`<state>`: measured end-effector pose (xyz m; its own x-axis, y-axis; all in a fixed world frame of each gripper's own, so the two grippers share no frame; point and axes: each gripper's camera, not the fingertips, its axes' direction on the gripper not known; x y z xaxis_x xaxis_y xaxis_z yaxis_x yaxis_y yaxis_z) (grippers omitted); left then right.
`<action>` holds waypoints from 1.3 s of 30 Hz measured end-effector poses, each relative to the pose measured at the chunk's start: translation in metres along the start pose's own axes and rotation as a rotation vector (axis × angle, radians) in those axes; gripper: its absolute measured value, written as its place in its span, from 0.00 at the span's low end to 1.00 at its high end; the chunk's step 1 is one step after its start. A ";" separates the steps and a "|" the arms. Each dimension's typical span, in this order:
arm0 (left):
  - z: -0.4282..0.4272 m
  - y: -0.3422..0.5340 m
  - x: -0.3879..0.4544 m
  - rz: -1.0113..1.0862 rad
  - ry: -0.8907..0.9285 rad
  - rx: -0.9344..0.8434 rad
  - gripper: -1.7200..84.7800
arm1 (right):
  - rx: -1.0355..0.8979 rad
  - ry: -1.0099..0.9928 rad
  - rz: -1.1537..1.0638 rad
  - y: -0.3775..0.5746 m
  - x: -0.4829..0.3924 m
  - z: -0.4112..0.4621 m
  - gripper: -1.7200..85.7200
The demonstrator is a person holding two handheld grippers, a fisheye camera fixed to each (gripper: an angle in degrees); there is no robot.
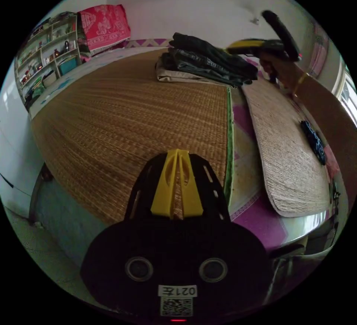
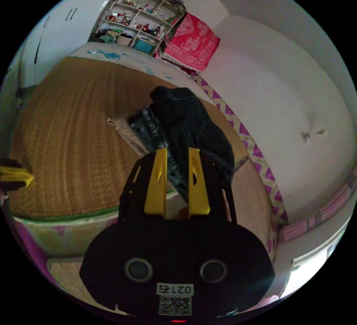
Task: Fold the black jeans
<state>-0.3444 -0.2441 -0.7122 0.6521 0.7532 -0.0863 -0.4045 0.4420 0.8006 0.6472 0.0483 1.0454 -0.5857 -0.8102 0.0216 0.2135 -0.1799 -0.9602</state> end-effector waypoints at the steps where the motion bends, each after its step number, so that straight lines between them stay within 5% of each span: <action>1: 0.000 0.002 -0.002 0.004 -0.003 0.008 0.01 | -0.004 0.008 -0.024 -0.016 -0.004 0.012 0.13; 17: 0.006 0.006 -0.035 -0.004 0.029 0.000 0.01 | -0.133 -0.042 -0.014 -0.083 -0.002 0.100 0.10; 27: 0.015 0.002 -0.048 -0.007 0.033 -0.002 0.01 | 0.041 -0.349 0.420 -0.017 0.166 0.014 0.08; 35: 0.022 -0.006 -0.041 0.058 -0.002 -0.006 0.01 | 0.088 -0.299 0.413 0.114 0.256 -0.138 0.08; 39: -0.007 -0.018 0.019 0.157 0.454 0.064 0.04 | 0.000 -0.279 0.343 0.195 0.238 -0.220 0.08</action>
<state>-0.3291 -0.2344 -0.7326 0.2349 0.9512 -0.2001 -0.4259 0.2857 0.8585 0.3772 -0.0573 0.8022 -0.2471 -0.9427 -0.2244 0.3585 0.1262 -0.9250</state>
